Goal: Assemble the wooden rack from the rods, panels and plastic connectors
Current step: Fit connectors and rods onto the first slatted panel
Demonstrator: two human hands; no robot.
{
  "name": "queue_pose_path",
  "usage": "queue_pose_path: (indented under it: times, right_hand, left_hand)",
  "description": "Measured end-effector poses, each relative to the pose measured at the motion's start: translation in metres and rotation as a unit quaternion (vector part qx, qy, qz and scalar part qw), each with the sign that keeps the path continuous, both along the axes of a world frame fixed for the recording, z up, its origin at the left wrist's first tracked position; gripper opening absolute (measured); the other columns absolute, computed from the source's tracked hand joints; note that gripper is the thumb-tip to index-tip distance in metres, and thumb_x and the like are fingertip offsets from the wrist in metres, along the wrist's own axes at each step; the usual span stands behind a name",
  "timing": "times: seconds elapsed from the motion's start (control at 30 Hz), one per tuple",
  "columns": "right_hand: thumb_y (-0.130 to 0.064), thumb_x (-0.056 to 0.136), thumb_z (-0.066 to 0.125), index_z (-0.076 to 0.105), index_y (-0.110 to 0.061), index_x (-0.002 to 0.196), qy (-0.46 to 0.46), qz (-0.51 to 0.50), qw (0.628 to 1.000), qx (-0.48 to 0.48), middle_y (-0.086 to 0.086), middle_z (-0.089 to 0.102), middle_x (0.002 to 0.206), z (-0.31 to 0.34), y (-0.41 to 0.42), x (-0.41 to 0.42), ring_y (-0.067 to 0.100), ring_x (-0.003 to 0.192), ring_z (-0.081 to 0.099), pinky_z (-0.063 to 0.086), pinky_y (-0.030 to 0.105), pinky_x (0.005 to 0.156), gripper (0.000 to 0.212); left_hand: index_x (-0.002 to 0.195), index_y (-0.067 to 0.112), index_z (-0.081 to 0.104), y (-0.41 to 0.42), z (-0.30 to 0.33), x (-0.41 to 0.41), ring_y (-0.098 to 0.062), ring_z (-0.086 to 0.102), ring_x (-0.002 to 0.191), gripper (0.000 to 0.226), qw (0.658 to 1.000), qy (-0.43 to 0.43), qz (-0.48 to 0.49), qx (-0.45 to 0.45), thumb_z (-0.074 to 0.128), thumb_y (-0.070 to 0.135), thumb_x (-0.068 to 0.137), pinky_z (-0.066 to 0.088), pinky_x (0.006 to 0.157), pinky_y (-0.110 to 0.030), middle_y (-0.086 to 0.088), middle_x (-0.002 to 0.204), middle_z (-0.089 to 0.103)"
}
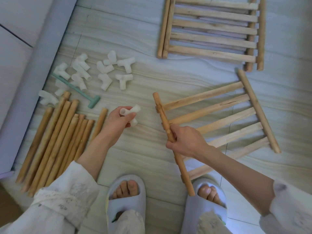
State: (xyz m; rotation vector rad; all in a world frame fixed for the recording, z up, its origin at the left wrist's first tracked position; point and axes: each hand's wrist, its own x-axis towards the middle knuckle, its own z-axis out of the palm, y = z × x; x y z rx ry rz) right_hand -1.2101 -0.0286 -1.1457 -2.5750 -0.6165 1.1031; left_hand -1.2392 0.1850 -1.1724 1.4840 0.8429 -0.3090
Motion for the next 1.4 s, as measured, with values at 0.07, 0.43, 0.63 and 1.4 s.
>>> queue_pose_path:
  times: [0.07, 0.43, 0.63, 1.4]
  right_hand:
    - [-0.036, 0.080, 0.058, 0.030, -0.026, 0.068, 0.007, 0.013, 1.000, -0.007, 0.000, 0.053, 0.074, 0.001, 0.000, -0.001, 0.023, 0.070, 0.050, 0.035, 0.029, 0.059, 0.033]
    - [-0.036, 0.078, 0.058, 0.036, -0.023, 0.076, -0.009, 0.062, 0.998, 0.006, -0.001, 0.050, 0.072, -0.001, -0.007, -0.020, 0.022, 0.069, 0.044, 0.032, 0.029, 0.059, 0.026]
    - [-0.034, 0.079, 0.056, 0.033, -0.023, 0.074, -0.012, 0.064, 0.998, 0.014, 0.000, 0.050, 0.071, -0.001, -0.009, -0.023, 0.022, 0.068, 0.045, 0.033, 0.030, 0.058, 0.026]
    - [-0.032, 0.080, 0.054, 0.037, -0.019, 0.076, -0.033, 0.066, 0.997, 0.022, -0.004, 0.044, 0.062, -0.001, -0.009, -0.026, 0.020, 0.060, 0.044, 0.028, 0.027, 0.048, 0.022]
  left_hand:
    - [0.100, 0.016, 0.061, -0.002, -0.001, -0.001, -0.010, 0.048, 0.076, 0.011, 1.000, -0.001, 0.004, -0.027, 0.057, 0.011, 0.092, 0.040, 0.067, -0.024, 0.000, 0.085, 0.054]
    - [0.112, 0.021, 0.061, -0.004, 0.000, 0.004, -0.005, 0.053, 0.085, 0.022, 0.999, -0.012, 0.002, 0.032, 0.059, 0.015, 0.091, 0.038, 0.068, -0.018, 0.006, 0.097, 0.061]
    - [0.102, 0.014, 0.057, -0.006, 0.003, 0.015, -0.013, 0.056, 0.089, 0.012, 0.994, -0.019, 0.106, -0.023, 0.056, 0.008, 0.092, 0.043, 0.066, -0.020, -0.001, 0.096, 0.060]
    - [0.094, 0.006, 0.060, -0.022, 0.010, 0.038, -0.020, 0.063, 0.090, 0.012, 0.996, 0.016, 0.074, 0.043, 0.067, 0.012, 0.085, 0.055, 0.082, -0.029, -0.015, 0.107, 0.063]
